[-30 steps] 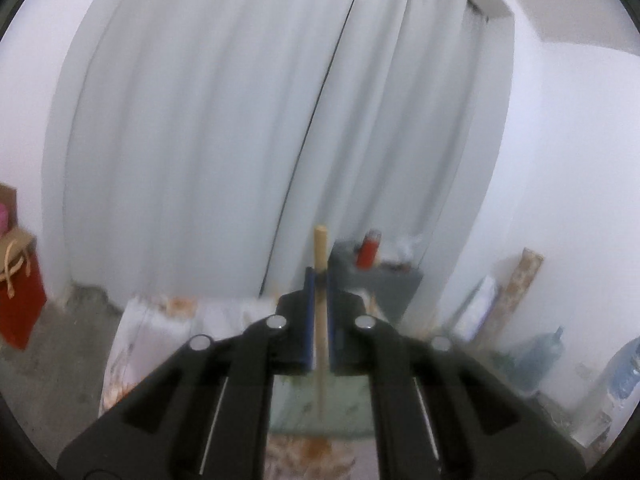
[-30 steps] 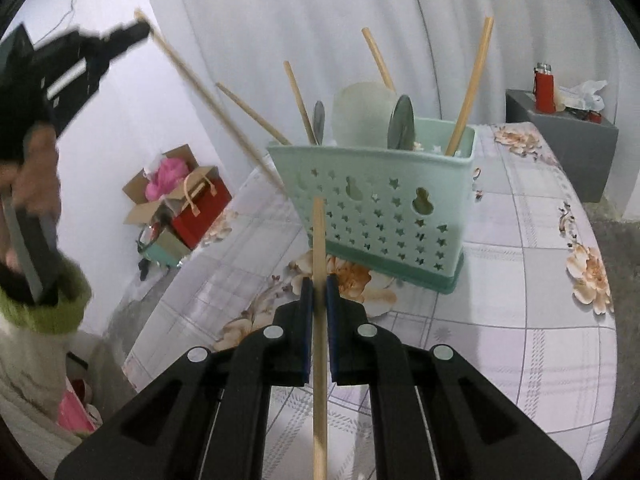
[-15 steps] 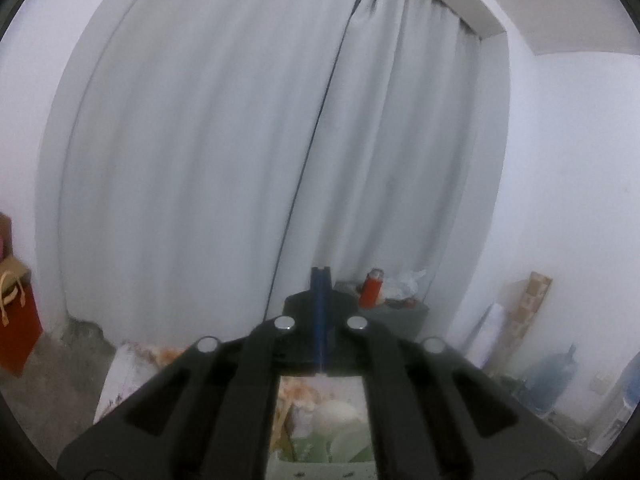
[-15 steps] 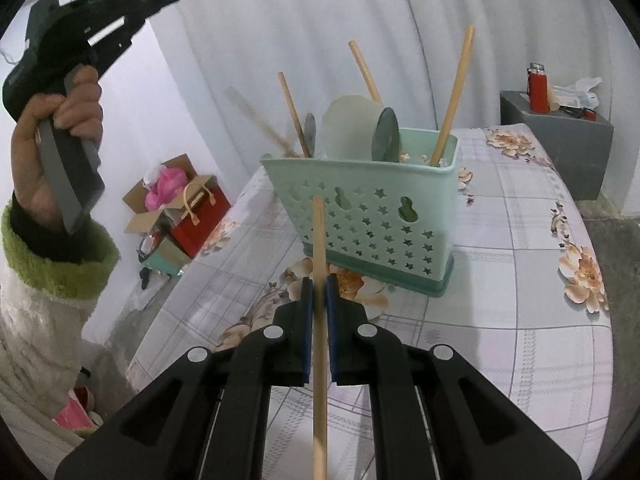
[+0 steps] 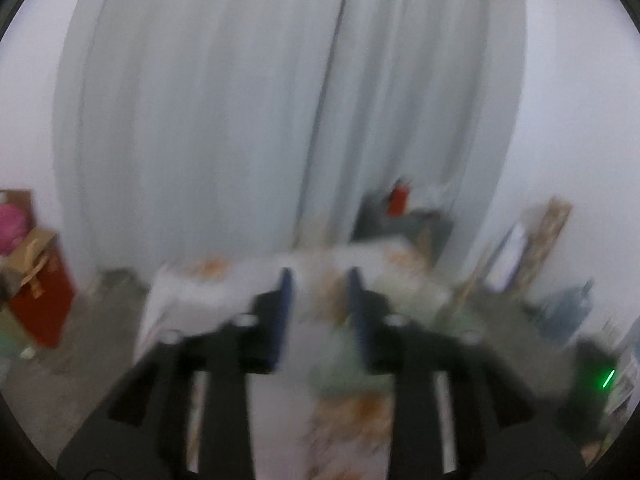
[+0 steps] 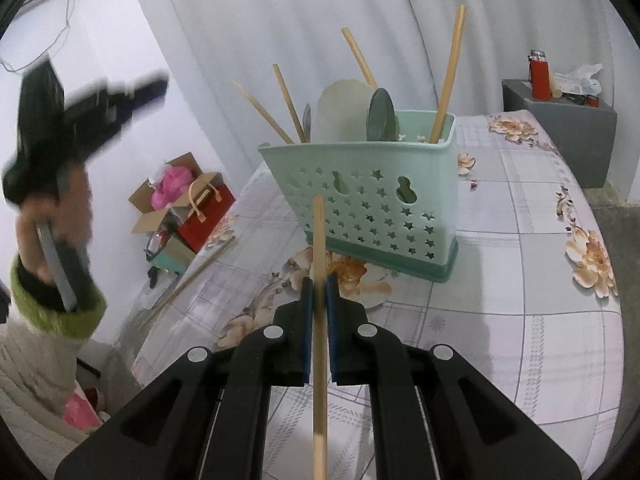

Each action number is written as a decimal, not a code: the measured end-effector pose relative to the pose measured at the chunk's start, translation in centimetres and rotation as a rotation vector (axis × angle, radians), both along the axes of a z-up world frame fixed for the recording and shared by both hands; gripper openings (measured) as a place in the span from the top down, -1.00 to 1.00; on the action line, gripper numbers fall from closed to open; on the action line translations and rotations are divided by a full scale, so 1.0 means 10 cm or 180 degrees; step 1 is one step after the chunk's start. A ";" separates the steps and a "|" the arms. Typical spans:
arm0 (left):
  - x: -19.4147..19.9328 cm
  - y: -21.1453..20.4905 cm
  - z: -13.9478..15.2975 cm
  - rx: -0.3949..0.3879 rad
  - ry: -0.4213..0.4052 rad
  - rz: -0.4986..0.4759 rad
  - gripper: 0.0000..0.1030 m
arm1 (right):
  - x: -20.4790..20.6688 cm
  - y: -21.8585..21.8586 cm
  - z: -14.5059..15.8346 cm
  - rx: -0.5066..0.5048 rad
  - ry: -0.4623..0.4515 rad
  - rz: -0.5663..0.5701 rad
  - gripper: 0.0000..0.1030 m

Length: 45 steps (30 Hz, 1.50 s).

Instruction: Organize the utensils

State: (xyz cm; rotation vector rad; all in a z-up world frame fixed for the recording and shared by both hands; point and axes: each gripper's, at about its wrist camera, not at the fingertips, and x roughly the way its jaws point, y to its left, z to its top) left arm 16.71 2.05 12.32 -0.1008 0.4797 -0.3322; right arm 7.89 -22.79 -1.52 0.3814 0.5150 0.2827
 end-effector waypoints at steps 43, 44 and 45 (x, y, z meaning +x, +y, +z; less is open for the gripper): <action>-0.91 2.40 -1.29 -0.0386 0.0942 0.1859 0.30 | 0.14 0.34 -0.01 -0.0024 0.0189 0.0279 0.86; -0.92 2.41 -1.33 -0.0404 0.0958 0.1864 0.28 | 0.15 0.34 -0.01 -0.0017 0.0195 0.0283 0.86; -0.91 2.43 -1.38 -0.0430 0.0976 0.1868 0.27 | 0.15 0.35 0.00 -0.0015 0.0201 0.0290 0.87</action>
